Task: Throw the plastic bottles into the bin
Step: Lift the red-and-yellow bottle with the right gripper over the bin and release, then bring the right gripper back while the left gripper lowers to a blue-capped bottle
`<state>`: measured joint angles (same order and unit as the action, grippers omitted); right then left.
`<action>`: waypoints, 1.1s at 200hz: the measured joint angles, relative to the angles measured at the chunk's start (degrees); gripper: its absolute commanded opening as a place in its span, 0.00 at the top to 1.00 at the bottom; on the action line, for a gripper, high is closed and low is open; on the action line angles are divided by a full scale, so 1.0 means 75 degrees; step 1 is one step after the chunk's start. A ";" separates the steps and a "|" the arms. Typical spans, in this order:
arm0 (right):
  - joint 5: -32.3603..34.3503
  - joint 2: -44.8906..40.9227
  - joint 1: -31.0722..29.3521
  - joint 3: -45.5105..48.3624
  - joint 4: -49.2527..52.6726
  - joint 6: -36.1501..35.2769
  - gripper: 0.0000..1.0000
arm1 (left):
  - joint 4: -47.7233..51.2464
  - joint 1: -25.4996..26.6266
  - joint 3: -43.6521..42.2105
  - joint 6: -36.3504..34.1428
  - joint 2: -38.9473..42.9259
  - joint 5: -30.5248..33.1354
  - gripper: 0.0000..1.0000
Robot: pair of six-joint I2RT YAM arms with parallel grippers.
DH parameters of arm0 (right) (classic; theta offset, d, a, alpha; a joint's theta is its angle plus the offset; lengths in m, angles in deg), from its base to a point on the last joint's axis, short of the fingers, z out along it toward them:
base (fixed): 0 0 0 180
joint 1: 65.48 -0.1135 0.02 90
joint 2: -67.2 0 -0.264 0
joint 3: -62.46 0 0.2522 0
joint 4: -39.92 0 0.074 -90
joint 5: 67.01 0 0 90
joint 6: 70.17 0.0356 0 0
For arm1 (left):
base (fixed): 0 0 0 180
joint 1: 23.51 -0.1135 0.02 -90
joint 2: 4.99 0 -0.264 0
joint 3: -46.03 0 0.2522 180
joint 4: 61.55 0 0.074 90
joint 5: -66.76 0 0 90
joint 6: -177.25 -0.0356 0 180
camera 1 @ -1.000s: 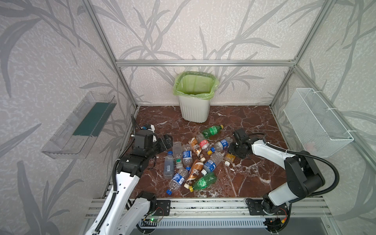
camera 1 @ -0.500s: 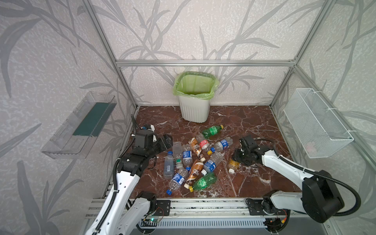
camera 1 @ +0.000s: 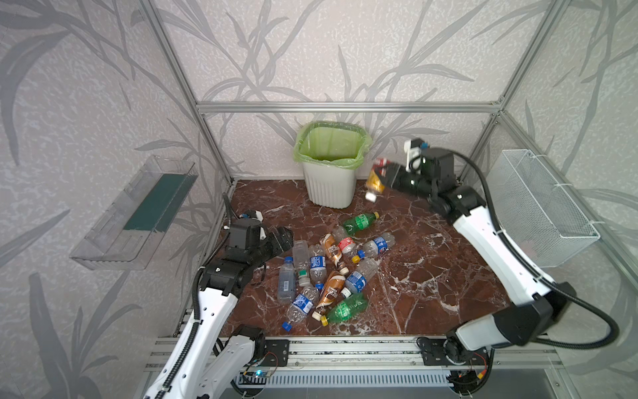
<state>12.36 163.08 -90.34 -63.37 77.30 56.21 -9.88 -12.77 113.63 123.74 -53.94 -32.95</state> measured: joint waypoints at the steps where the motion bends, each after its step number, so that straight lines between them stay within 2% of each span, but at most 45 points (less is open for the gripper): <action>1: 0.0012 0.0070 0.0000 -0.0152 0.0000 0.0015 0.22 | 0.0000 0.0000 0.0006 0.0000 -0.0003 -0.0003 0.07; 13: 0.0122 0.1725 0.0015 -0.2745 0.0224 0.0041 0.16 | 0.0000 -0.0009 0.0134 0.0044 -0.0023 -0.0070 0.08; 19: 0.0154 0.2565 0.0023 -0.4025 0.0428 0.0152 0.00 | 0.0003 -0.0015 0.0201 0.0067 -0.0020 -0.0087 0.07; 32: 0.0163 0.4299 0.0047 -0.6700 0.1043 0.0391 0.01 | 0.0000 -0.0029 0.0321 0.0093 0.0012 -0.0128 0.07; 40: 0.0283 0.4756 0.0047 -0.7172 0.1268 0.0405 0.01 | 0.0000 -0.0038 0.0382 0.0102 0.0050 -0.0146 0.07; 49: 0.0475 0.4739 0.0017 -0.7000 0.1719 0.0373 0.01 | 0.0041 -0.0052 0.0455 0.0099 0.0102 -0.0146 0.07; 70: 0.0743 0.3605 -0.0058 -0.5117 0.1979 0.0134 0.01 | 0.0146 -0.0076 0.0609 0.0085 0.0227 -0.0146 0.07; 99: 0.1163 -0.0277 -0.0291 -0.0003 0.0933 -0.0207 0.04 | 0.0189 -0.0140 0.0638 0.0093 0.0431 -0.0146 0.07; 112: 0.1309 -0.1818 -0.0326 0.1440 0.0632 -0.0271 0.05 | 0.0184 -0.0146 0.0592 0.0111 0.0533 -0.0149 0.07; 138: 0.1472 -0.3821 -0.0233 0.3771 0.0210 -0.0166 0.06 | 0.0210 -0.0152 0.0268 0.0198 0.0740 -0.0149 0.07; 162: 0.1413 -0.4406 -0.0207 0.5767 0.0192 0.0192 0.08 | 0.0408 -0.0152 -0.0082 0.0303 0.0813 -0.0146 0.09; 191: 0.1142 -0.4371 -0.0236 0.7965 0.0501 0.0731 0.10 | 0.0769 -0.0152 -0.0469 0.0440 0.0909 -0.0149 0.10; 220: 0.0912 -0.4692 -0.0420 0.8903 0.0737 0.1128 0.11 | 0.1017 -0.0152 -0.0845 0.0545 0.1055 -0.0274 0.11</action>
<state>19.20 127.89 -93.49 3.40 82.83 64.67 -2.25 -13.91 107.30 127.83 -46.02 -35.01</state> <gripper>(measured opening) 0.896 0.890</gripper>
